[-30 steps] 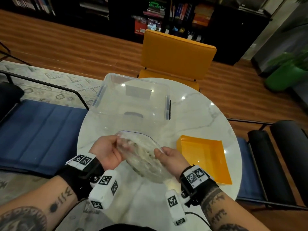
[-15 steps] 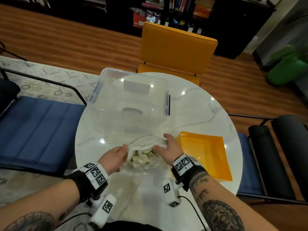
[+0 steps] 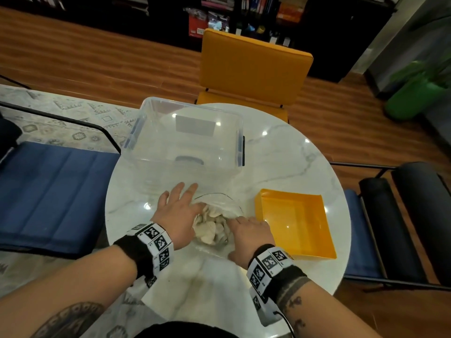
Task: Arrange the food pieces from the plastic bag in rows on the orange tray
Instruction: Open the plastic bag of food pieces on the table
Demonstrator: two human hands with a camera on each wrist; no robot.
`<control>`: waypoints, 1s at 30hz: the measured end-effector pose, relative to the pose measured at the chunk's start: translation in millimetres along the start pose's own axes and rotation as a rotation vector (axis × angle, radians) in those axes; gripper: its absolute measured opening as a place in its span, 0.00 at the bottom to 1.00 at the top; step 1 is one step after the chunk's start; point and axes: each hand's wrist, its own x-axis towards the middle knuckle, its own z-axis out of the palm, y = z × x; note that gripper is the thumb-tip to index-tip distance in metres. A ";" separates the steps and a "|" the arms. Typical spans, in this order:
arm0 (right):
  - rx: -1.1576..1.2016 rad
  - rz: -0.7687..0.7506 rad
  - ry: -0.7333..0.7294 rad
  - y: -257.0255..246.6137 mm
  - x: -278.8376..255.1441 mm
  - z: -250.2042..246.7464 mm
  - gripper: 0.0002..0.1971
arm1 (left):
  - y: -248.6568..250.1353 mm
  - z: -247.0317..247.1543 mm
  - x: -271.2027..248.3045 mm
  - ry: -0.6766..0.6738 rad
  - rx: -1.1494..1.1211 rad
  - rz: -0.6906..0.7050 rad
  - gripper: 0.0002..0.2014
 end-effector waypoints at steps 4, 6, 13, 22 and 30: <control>0.022 -0.009 0.022 5.5 -6.5 6.2 0.46 | -3.1 -6.4 -2.2 0.005 -0.020 -0.036 0.38; 0.064 -0.043 0.015 5.7 -8.7 9.0 0.47 | 3.4 -7.6 -3.8 -0.028 -0.032 -0.023 0.38; 0.398 0.007 0.426 48.4 -34.5 19.4 0.17 | 28.6 -21.4 -9.9 0.312 -0.323 0.306 0.08; 0.202 0.097 -0.013 123.0 -46.1 72.6 0.24 | 60.1 9.9 23.9 -0.114 -0.071 0.088 0.36; 0.156 0.027 -0.015 128.4 -41.6 90.4 0.21 | 73.2 21.7 40.7 -0.129 0.068 -0.049 0.41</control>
